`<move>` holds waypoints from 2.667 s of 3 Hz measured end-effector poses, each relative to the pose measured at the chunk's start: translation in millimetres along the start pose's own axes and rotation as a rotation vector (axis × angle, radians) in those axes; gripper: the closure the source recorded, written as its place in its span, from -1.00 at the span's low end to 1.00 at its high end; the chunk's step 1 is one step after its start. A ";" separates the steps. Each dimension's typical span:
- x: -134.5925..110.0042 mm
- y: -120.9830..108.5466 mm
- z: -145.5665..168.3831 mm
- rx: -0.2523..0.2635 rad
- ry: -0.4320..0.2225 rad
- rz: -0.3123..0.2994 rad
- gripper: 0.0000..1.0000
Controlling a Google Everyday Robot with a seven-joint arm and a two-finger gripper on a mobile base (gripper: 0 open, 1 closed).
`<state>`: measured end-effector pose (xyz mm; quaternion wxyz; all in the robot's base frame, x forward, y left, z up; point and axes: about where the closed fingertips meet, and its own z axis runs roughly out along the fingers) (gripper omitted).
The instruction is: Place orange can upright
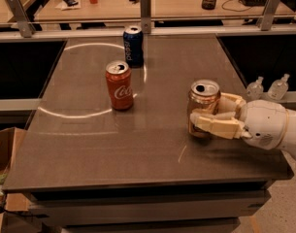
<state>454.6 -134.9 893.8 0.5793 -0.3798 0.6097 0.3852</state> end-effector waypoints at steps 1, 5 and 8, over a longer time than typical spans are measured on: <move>4.1 9.2 0.2 -0.027 -0.022 -0.012 1.00; 13.6 30.9 -1.2 -0.067 -0.020 0.006 0.19; 11.6 33.9 4.1 -0.079 -0.019 0.002 -1.00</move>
Offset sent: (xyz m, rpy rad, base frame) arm -0.0306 0.0051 -0.0179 0.0211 -0.0090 0.0762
